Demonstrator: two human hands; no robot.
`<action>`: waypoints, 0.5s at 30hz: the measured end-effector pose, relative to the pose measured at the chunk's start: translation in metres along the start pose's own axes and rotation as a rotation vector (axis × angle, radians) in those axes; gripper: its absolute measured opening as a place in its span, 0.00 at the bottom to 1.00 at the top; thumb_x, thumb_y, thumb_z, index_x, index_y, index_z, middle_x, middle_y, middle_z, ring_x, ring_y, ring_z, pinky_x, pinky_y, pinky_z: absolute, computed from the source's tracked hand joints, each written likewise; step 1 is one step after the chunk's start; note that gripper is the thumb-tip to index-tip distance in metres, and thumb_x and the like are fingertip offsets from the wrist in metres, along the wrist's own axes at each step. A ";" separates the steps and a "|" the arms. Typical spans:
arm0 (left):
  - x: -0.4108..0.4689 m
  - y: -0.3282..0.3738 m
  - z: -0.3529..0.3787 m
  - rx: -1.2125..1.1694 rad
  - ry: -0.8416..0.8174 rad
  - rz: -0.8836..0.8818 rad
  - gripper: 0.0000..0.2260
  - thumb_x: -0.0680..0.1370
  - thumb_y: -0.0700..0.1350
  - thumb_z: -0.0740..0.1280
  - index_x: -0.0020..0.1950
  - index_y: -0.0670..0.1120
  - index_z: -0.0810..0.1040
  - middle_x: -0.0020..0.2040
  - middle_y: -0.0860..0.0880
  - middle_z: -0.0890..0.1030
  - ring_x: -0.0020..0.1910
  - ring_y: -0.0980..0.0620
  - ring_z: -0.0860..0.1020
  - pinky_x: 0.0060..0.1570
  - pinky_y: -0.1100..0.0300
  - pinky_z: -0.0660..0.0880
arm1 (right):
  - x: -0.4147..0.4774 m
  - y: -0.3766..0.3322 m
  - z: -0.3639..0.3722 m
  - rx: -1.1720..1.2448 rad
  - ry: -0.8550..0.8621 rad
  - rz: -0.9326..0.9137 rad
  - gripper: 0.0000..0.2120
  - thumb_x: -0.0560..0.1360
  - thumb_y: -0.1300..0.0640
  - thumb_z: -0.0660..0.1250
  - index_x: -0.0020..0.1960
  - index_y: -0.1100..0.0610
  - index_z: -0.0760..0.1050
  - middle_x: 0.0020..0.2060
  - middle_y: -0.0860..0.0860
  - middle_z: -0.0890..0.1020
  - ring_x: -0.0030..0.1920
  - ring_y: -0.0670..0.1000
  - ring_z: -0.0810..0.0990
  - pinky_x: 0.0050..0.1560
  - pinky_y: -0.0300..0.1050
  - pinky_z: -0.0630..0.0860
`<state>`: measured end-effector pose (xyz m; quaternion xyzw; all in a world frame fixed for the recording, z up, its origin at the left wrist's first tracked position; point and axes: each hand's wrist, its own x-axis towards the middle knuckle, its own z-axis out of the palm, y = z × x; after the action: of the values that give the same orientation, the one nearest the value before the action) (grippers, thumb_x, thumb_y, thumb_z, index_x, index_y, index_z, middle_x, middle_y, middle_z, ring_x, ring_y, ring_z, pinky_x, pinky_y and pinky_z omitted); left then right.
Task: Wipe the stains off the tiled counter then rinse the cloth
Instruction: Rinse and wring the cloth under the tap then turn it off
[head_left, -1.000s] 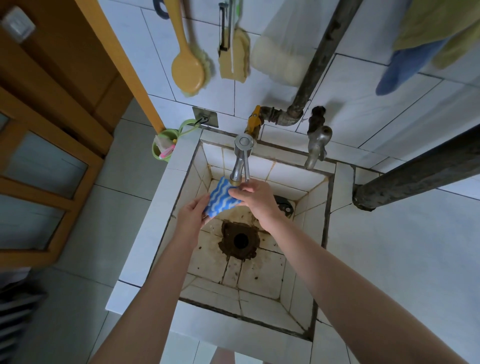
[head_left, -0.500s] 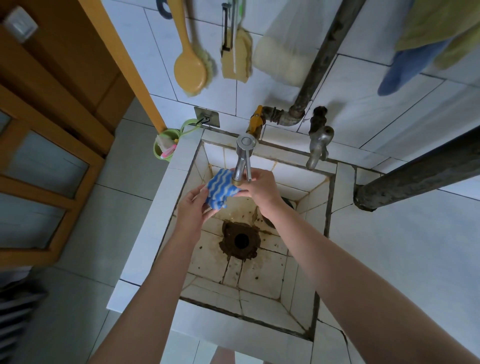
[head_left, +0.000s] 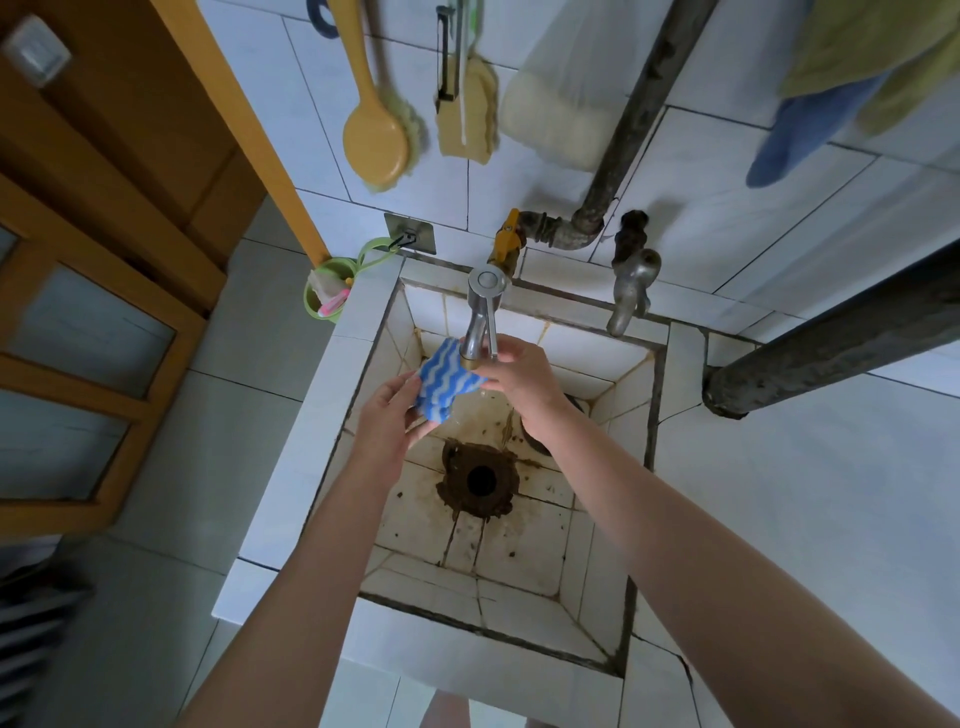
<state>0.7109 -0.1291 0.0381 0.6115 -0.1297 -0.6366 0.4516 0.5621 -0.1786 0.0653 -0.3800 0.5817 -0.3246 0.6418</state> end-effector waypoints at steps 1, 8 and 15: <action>0.000 -0.002 0.000 0.013 -0.004 -0.013 0.15 0.80 0.46 0.61 0.63 0.40 0.73 0.55 0.43 0.80 0.51 0.49 0.80 0.44 0.59 0.78 | -0.001 0.001 -0.001 -0.016 -0.013 0.016 0.10 0.72 0.69 0.66 0.52 0.61 0.77 0.50 0.55 0.80 0.53 0.54 0.79 0.47 0.40 0.79; -0.006 -0.012 0.000 0.123 -0.051 -0.034 0.15 0.77 0.48 0.65 0.59 0.40 0.74 0.55 0.43 0.81 0.53 0.48 0.80 0.44 0.62 0.78 | -0.009 0.025 -0.009 -0.006 -0.100 -0.037 0.06 0.73 0.61 0.69 0.50 0.60 0.77 0.48 0.56 0.81 0.53 0.56 0.80 0.52 0.51 0.80; -0.008 -0.013 0.002 0.145 -0.041 -0.015 0.12 0.76 0.43 0.67 0.57 0.42 0.75 0.56 0.42 0.80 0.51 0.50 0.80 0.43 0.65 0.78 | -0.011 0.032 -0.013 -0.003 -0.103 -0.105 0.04 0.73 0.67 0.68 0.43 0.59 0.76 0.40 0.52 0.78 0.43 0.47 0.77 0.44 0.37 0.76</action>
<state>0.7023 -0.1165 0.0346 0.6305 -0.1801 -0.6413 0.3986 0.5469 -0.1543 0.0430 -0.4272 0.5278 -0.3370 0.6522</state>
